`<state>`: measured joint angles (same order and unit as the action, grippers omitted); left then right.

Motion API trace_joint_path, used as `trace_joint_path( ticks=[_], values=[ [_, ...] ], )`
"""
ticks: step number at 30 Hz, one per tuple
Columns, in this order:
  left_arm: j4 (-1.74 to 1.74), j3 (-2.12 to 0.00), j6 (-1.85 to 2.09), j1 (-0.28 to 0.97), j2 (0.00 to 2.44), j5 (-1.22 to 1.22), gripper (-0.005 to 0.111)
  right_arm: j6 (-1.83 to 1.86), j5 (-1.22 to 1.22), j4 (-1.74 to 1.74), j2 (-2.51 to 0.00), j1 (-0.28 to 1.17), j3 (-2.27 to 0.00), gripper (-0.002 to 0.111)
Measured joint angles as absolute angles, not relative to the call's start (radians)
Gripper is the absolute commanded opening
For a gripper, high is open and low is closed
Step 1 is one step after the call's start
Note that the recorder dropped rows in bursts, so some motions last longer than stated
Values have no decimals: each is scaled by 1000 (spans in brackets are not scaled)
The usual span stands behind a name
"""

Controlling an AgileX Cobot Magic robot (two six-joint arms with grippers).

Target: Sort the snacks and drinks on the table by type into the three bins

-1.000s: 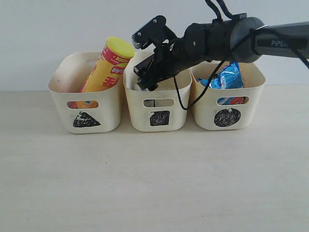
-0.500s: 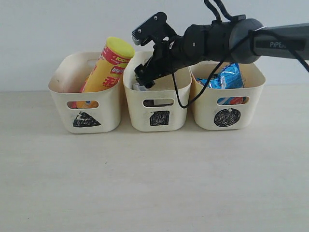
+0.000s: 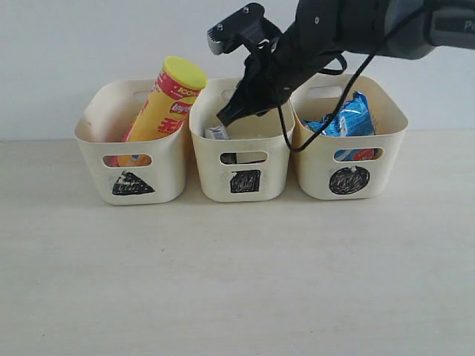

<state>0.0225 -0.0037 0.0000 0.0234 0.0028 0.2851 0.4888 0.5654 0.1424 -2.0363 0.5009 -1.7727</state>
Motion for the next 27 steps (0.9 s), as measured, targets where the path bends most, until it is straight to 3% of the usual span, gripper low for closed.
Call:
trace_joint_path(
  ticks=[16, 27],
  values=[
    [22, -4, 0, 23, 3, 285, 4, 326, 1027, -35, -1899, 485, -1773, 2],
    [22, -4, 0, 23, 3, 285, 4, 216, 1076, -23, -1708, 137, -1585, 2]
  ],
)
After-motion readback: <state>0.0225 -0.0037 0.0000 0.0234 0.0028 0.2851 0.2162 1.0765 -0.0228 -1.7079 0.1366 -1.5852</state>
